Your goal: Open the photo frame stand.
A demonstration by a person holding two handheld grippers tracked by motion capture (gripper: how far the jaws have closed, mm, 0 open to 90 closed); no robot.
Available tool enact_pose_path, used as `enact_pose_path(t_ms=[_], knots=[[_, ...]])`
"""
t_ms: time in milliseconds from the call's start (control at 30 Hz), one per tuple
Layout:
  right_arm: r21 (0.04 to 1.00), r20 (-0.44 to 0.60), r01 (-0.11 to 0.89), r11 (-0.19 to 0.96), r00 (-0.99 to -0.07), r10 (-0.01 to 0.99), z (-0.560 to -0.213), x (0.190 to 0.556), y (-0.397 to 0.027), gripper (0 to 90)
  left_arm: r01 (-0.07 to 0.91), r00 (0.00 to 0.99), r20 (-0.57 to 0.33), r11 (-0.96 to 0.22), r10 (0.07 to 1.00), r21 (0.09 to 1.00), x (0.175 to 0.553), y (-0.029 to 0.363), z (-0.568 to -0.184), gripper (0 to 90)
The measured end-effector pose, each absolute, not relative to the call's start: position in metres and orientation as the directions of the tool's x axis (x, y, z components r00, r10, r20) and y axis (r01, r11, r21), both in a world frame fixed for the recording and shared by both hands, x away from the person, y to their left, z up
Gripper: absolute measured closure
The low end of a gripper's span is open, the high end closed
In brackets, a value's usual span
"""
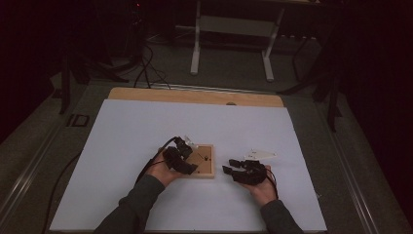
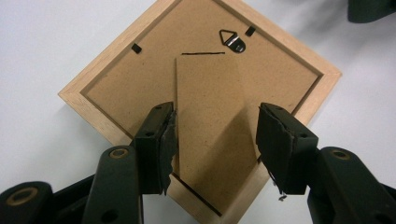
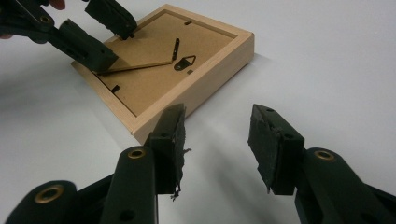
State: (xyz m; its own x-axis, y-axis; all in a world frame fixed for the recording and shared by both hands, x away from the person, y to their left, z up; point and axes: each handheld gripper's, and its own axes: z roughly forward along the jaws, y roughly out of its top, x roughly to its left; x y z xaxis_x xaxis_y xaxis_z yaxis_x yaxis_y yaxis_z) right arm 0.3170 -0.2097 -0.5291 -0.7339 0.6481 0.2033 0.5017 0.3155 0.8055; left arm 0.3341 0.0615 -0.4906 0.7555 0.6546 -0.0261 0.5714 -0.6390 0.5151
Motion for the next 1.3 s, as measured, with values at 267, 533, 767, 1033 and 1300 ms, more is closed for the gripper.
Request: enact_pose_path(t_ms=[267,533,767,1033,1300], knots=[[0.806,0.204,0.501,0.316,-0.735,0.647,-0.529,0.317,-0.210,55.0,0.575,0.754,-0.018,-0.648,0.656,0.499,0.335,0.060,-0.492,47.8],[0.807,0.202,0.499,0.316,-0.736,0.647,-0.529,0.317,-0.209,55.0,0.580,0.751,-0.016,-0.649,0.660,0.492,0.335,0.059,-0.493,48.2],[0.808,0.198,0.495,0.320,-0.739,0.644,-0.529,0.316,-0.208,58.0,0.576,0.752,-0.002,-0.656,0.659,0.488,0.333,0.057,-0.493,50.1],[0.825,0.169,0.459,0.330,-0.758,0.630,-0.526,0.312,-0.199,74.4,0.578,0.751,-0.001,-0.656,0.660,0.486,0.333,0.057,-0.493,51.0],[0.829,0.136,0.424,0.365,-0.786,0.604,-0.527,0.307,-0.183,89.6,0.580,0.748,-0.002,-0.652,0.664,0.487,0.333,0.056,-0.493,51.2]])
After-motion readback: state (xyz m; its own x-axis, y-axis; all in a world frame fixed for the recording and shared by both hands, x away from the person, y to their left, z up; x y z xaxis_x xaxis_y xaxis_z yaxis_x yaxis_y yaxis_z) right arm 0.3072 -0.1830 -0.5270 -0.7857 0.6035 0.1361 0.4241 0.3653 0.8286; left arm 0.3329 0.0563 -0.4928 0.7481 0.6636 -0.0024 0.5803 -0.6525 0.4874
